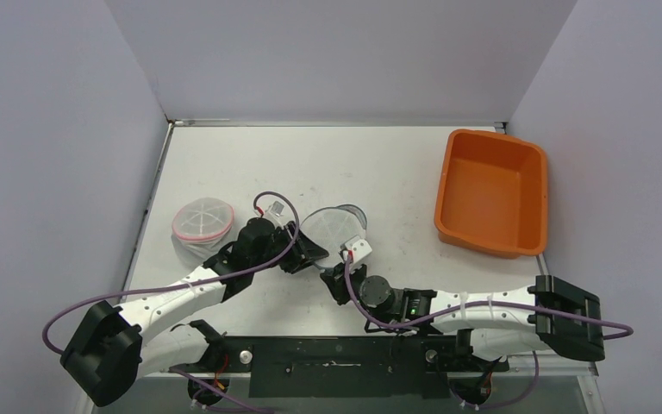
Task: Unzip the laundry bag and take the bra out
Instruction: Unzip the laundry bag at the center of the board.
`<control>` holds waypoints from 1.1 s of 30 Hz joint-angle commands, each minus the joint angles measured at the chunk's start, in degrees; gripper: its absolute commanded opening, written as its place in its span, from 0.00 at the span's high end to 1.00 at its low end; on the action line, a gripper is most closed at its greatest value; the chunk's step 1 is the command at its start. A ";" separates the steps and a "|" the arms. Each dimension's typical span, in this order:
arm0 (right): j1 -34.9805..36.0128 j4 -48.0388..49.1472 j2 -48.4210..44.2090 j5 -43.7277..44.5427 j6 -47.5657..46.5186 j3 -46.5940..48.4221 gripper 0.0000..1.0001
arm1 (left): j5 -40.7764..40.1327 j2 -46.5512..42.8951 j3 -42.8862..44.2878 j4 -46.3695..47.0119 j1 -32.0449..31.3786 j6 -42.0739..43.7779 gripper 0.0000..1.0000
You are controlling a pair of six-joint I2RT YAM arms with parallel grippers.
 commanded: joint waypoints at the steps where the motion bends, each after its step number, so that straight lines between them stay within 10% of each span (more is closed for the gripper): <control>1: -0.12 0.33 -3.87 1.36 0.39 0.47 0.95 | -2.75 0.10 1.83 5.25 -0.02 -0.64 0.68; 9: -0.03 -6.20 -9.45 4.52 0.75 -1.06 0.95 | -2.64 0.59 2.27 4.65 0.80 0.24 1.00; 26: -4.21 -17.97 -22.36 7.93 0.46 -4.38 0.95 | 10.55 7.41 9.35 5.29 5.76 10.25 0.99; 28: -4.12 -16.98 -21.85 7.29 0.71 -4.85 0.95 | 11.51 10.23 12.46 3.97 6.10 12.39 0.87; 33: -4.02 -11.88 -18.44 5.32 1.66 -4.95 0.95 | 10.56 11.01 13.01 0.82 6.37 11.48 0.18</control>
